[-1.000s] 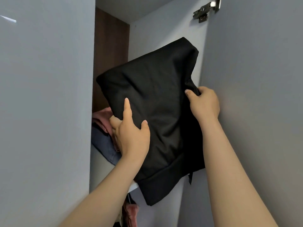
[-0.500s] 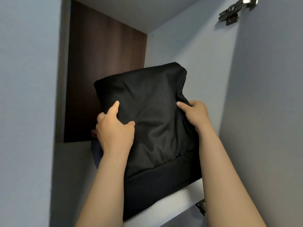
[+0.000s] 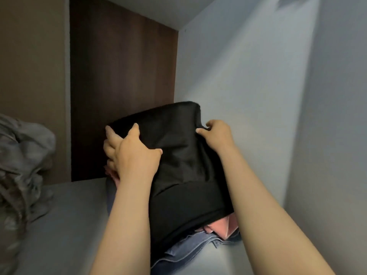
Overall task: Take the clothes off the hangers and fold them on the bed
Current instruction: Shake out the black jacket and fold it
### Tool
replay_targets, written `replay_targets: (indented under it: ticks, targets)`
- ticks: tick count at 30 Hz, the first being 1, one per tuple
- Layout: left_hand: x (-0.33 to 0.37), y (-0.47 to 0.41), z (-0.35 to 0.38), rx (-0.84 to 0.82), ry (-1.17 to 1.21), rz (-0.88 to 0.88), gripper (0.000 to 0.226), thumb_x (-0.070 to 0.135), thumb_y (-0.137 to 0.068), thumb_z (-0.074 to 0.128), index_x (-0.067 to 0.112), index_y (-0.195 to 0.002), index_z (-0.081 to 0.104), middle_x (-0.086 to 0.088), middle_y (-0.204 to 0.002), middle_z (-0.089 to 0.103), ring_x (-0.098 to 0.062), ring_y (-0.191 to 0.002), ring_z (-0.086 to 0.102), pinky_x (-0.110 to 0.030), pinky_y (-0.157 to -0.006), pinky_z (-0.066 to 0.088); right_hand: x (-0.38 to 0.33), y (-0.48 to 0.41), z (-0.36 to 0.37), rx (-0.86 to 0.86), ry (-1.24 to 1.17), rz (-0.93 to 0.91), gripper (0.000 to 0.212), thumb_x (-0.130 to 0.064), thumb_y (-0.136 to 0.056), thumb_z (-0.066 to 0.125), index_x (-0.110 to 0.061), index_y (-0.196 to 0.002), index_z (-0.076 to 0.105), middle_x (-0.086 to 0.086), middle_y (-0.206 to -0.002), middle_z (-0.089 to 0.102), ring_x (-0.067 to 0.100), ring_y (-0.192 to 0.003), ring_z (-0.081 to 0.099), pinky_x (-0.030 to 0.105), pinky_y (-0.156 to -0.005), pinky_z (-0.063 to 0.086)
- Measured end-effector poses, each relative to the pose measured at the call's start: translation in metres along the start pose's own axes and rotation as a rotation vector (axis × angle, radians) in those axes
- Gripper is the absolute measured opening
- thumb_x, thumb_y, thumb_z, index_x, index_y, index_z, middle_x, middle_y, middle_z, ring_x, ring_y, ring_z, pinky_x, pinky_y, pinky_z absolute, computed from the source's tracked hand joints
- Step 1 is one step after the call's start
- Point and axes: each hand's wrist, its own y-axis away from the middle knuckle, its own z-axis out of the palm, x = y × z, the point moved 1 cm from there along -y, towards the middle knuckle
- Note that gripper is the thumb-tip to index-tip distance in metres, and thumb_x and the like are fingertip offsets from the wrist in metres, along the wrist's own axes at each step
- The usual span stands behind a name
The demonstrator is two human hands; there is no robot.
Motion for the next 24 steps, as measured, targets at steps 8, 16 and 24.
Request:
replay_targets:
  ticks: [8,16,24]
  targets:
    - [0.003,0.019,0.013,-0.143,-0.044,0.118,0.043,0.039,-0.083,0.07,0.03,-0.125,0.061,0.001,-0.135,0.055,-0.029,-0.131,0.04,-0.049,-0.115,0.019,0.029,0.032,0.017,-0.11,0.011,-0.132,0.02,-0.021,-0.088,0.067,-0.017,-0.107,0.073,-0.001,-0.11,0.071,0.016,-0.105,0.064,0.03,-0.094,0.049]
    - [-0.008,0.034,0.011,-0.115,-0.025,0.117,0.053,0.044,-0.084,0.067,0.024,-0.132,0.055,-0.001,-0.135,0.056,-0.026,-0.131,0.042,-0.045,-0.119,0.012,0.043,0.049,0.017,-0.07,-0.055,-0.115,0.022,-0.021,-0.087,0.069,-0.017,-0.108,0.073,-0.003,-0.112,0.071,0.013,-0.107,0.062,0.029,-0.096,0.046]
    - [-0.008,0.064,-0.001,-0.05,0.165,0.239,0.041,0.032,-0.084,0.069,0.024,-0.123,0.06,0.004,-0.127,0.058,-0.018,-0.12,0.05,-0.043,-0.107,0.036,0.042,0.077,-0.008,0.075,-0.188,-0.126,0.025,-0.019,-0.087,0.068,-0.017,-0.112,0.072,-0.01,-0.11,0.07,-0.001,-0.102,0.06,0.006,-0.084,0.039]
